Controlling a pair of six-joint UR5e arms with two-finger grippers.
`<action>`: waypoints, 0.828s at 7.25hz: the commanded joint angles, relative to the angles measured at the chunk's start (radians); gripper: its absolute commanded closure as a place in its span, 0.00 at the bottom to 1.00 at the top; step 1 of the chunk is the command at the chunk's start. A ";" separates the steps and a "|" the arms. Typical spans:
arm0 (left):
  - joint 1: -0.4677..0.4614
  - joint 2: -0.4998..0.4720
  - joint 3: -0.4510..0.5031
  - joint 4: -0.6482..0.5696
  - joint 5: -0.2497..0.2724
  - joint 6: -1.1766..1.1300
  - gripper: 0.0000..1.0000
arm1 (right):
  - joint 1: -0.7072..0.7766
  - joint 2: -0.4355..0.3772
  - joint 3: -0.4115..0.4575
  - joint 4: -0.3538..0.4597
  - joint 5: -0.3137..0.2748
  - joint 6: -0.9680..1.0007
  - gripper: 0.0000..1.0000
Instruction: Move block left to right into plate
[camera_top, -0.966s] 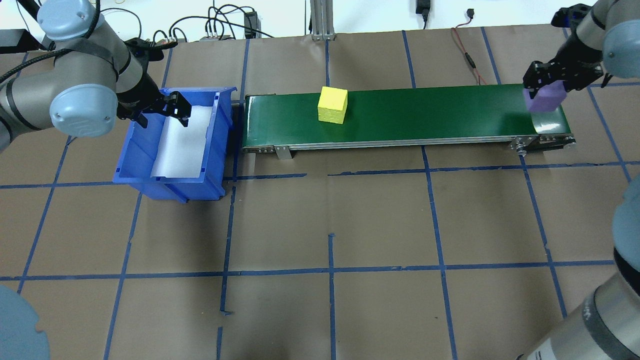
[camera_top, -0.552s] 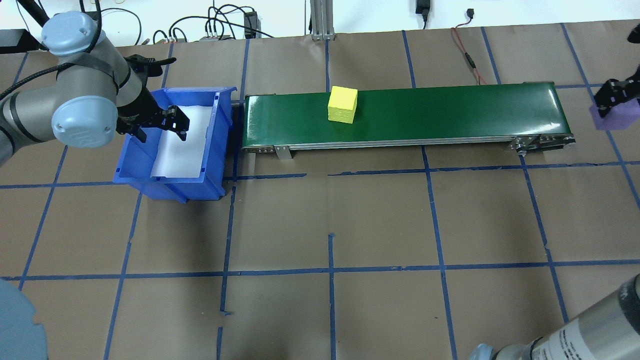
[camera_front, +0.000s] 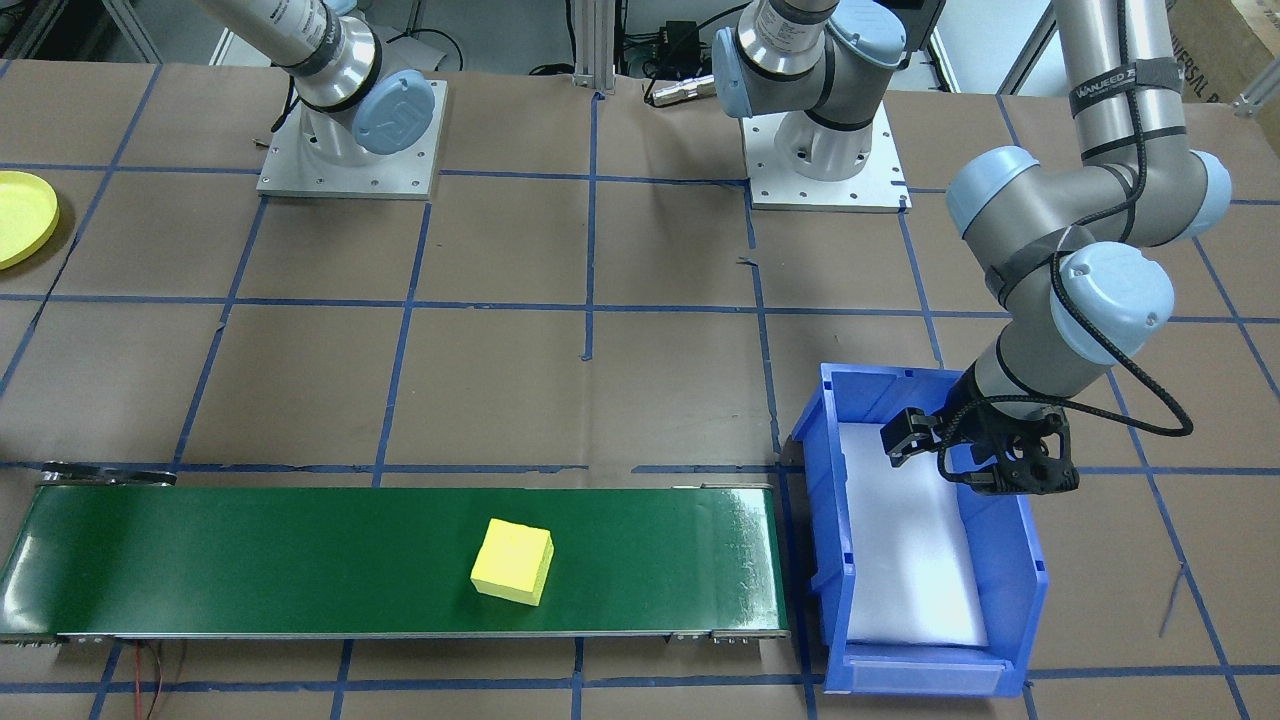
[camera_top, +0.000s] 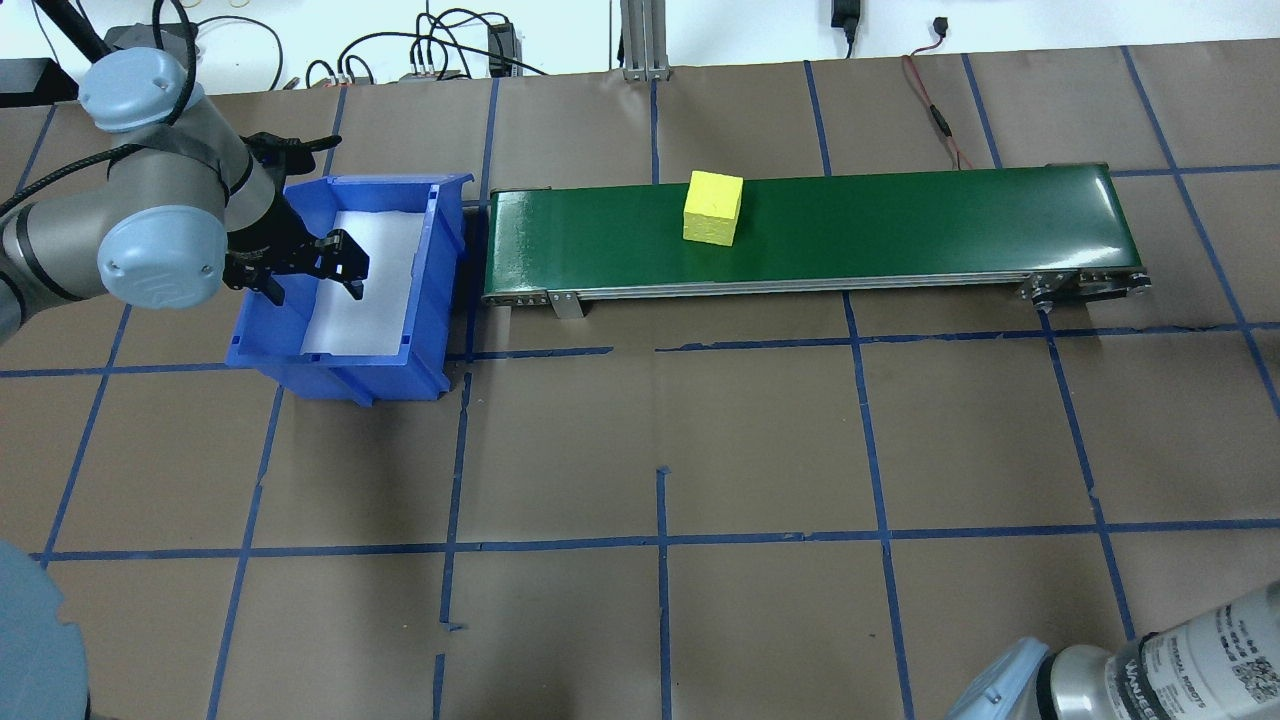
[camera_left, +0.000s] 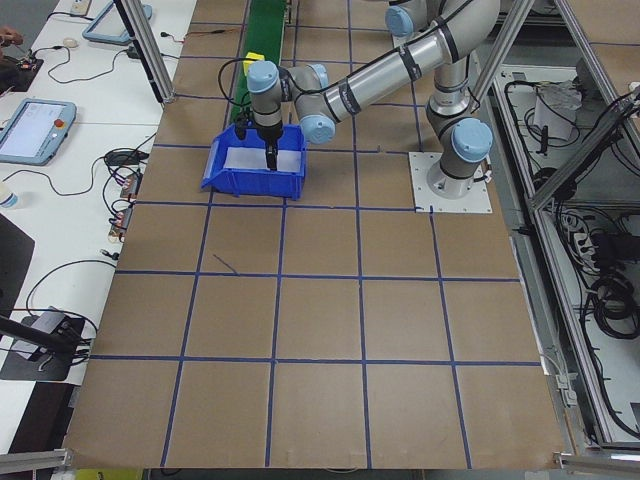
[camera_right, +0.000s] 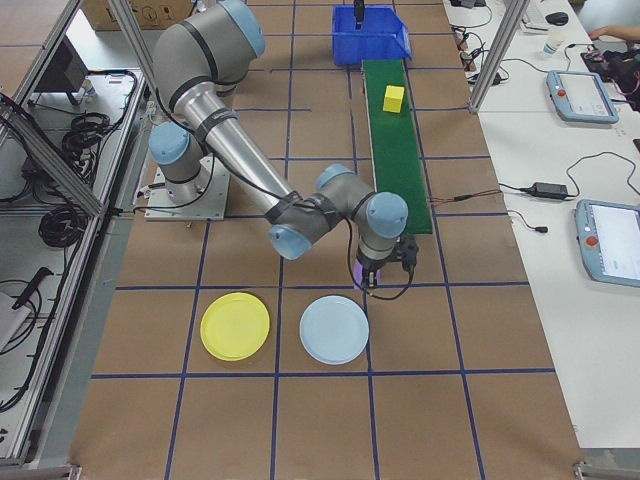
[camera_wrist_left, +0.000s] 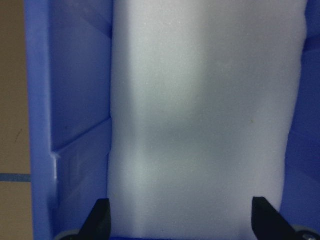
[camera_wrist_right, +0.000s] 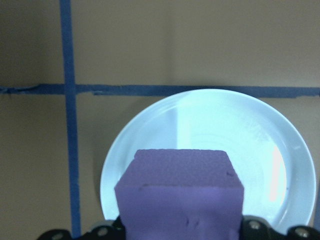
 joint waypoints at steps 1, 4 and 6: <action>0.014 0.003 -0.024 0.001 -0.001 -0.015 0.00 | -0.040 0.026 0.015 -0.023 0.002 -0.064 0.69; 0.009 -0.025 0.042 0.031 -0.044 -0.035 0.00 | -0.040 0.017 0.018 -0.026 -0.014 -0.076 0.00; 0.001 -0.039 0.143 0.021 -0.067 -0.048 0.00 | -0.040 0.011 0.014 -0.025 -0.009 -0.068 0.00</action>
